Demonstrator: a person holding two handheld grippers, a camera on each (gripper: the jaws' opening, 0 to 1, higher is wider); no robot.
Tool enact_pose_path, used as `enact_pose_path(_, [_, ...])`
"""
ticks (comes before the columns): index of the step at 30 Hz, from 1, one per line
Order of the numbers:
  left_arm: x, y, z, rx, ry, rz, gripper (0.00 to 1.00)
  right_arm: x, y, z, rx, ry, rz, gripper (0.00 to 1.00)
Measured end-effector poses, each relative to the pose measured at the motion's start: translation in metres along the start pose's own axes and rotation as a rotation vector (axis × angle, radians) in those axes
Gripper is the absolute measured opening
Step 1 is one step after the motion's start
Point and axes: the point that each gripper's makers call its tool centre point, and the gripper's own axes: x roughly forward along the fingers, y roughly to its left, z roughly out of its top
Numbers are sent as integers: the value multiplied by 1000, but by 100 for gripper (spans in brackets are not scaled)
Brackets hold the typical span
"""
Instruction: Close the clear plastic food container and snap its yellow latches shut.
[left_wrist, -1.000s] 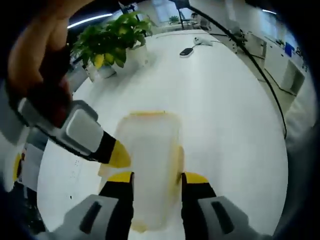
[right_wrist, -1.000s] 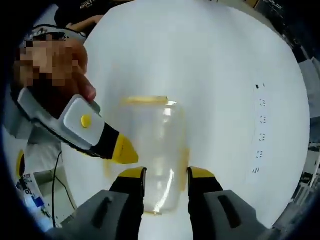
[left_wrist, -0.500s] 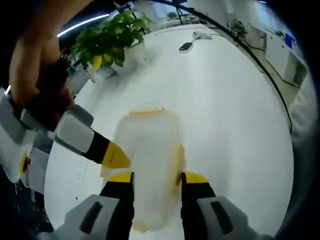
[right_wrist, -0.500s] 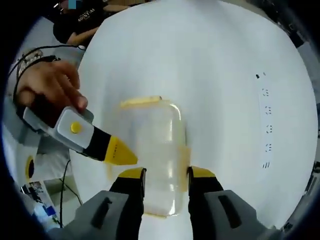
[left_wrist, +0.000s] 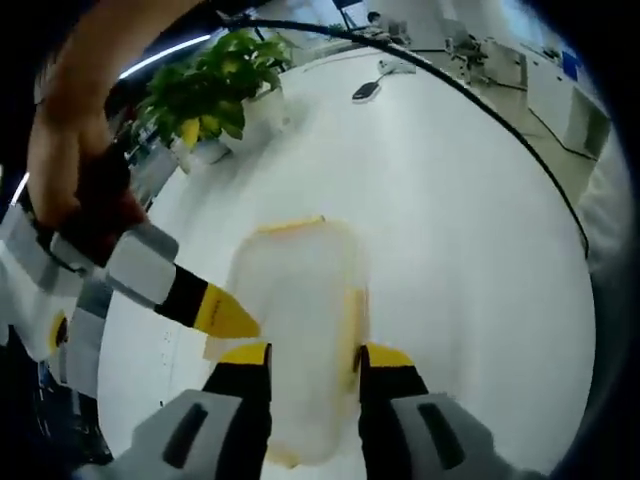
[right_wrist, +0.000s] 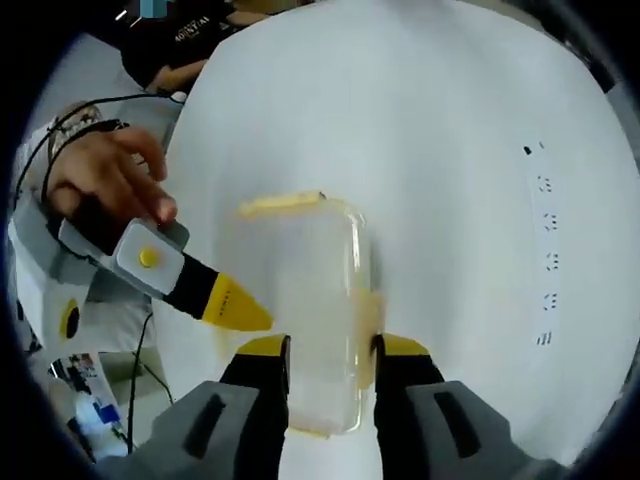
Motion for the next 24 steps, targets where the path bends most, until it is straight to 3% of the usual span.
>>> enact_pose_path(4, [2, 1, 1, 7, -2, -8, 27, 2, 1, 1, -2, 3, 36, 27])
enact_pose_path(5, [2, 0, 1, 7, -2, -8, 27, 2, 10, -6, 1, 28, 100, 26])
enact_pose_path(6, [0, 1, 0, 3, -4, -17, 27, 4, 5, -2, 12, -9, 87, 25])
enact_pose_path(13, [0, 1, 2, 7, -20, -15, 27, 3, 7, -2, 4, -53, 100, 27])
enact_pose_path(14, [0, 7, 1, 11, -18, -16, 28, 4, 7, -1, 4, -56, 96, 27])
enact_pose_path(17, [0, -4, 4, 20, -17, -20, 28, 4, 6, 1, 8, -53, 90, 29])
enact_pose_path(24, [0, -6, 4, 25, -12, -19, 28, 5, 8, 2, 40, -61, 39, 34])
